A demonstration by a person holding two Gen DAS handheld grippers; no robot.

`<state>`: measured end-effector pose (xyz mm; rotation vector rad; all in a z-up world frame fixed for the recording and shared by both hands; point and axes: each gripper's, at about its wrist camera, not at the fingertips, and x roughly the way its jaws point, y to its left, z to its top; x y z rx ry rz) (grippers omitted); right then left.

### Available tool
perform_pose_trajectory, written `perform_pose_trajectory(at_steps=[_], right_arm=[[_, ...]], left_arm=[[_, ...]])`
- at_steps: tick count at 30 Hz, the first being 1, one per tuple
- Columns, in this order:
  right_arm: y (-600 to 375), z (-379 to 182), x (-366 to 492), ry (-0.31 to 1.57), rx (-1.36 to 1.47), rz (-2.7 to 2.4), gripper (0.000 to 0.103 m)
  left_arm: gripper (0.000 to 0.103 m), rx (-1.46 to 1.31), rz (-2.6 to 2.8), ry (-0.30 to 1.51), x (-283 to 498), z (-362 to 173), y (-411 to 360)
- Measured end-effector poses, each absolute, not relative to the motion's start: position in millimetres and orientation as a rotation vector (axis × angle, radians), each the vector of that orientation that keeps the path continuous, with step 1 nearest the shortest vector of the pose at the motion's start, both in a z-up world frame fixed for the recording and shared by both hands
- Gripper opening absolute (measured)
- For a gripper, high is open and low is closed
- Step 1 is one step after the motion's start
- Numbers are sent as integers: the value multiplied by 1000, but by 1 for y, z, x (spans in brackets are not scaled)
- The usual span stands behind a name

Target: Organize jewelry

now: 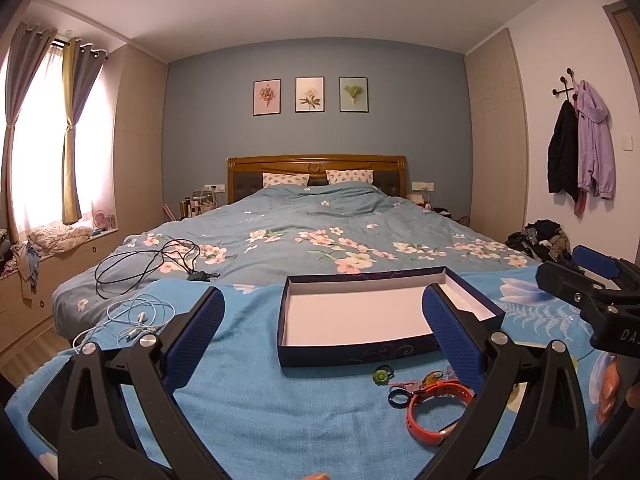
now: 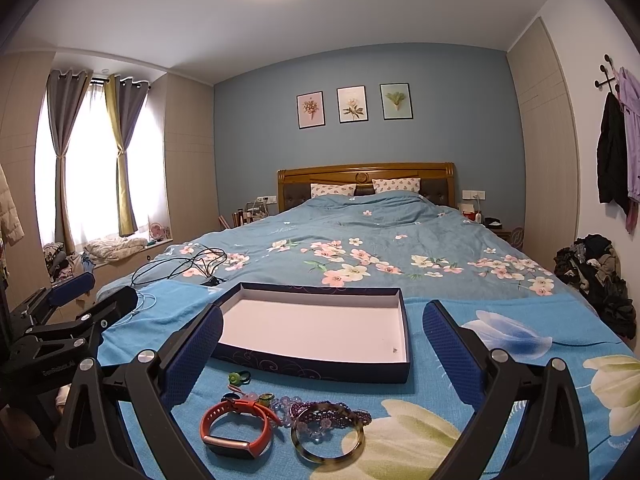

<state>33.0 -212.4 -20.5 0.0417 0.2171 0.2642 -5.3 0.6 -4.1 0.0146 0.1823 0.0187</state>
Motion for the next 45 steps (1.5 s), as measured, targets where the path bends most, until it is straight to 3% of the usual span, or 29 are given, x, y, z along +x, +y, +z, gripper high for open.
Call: perform_pose_trajectory(at_steps=[18, 30, 38, 40, 45], right_arm=[[-214, -20, 38, 258, 33, 270, 97], [-224, -56, 70, 602, -25, 316, 92], [-224, -85, 88, 785, -10, 368, 50], [-224, -88, 93, 812, -2, 384, 42], [-227, -97, 108, 883, 29, 416, 31]], left_arm=[[97, 27, 6, 206, -1, -4, -2], [97, 100, -130, 434, 32, -26, -16], [97, 142, -258, 623, 58, -59, -33], [93, 141, -287, 647, 58, -64, -39], [72, 129, -347, 732, 67, -73, -47]])
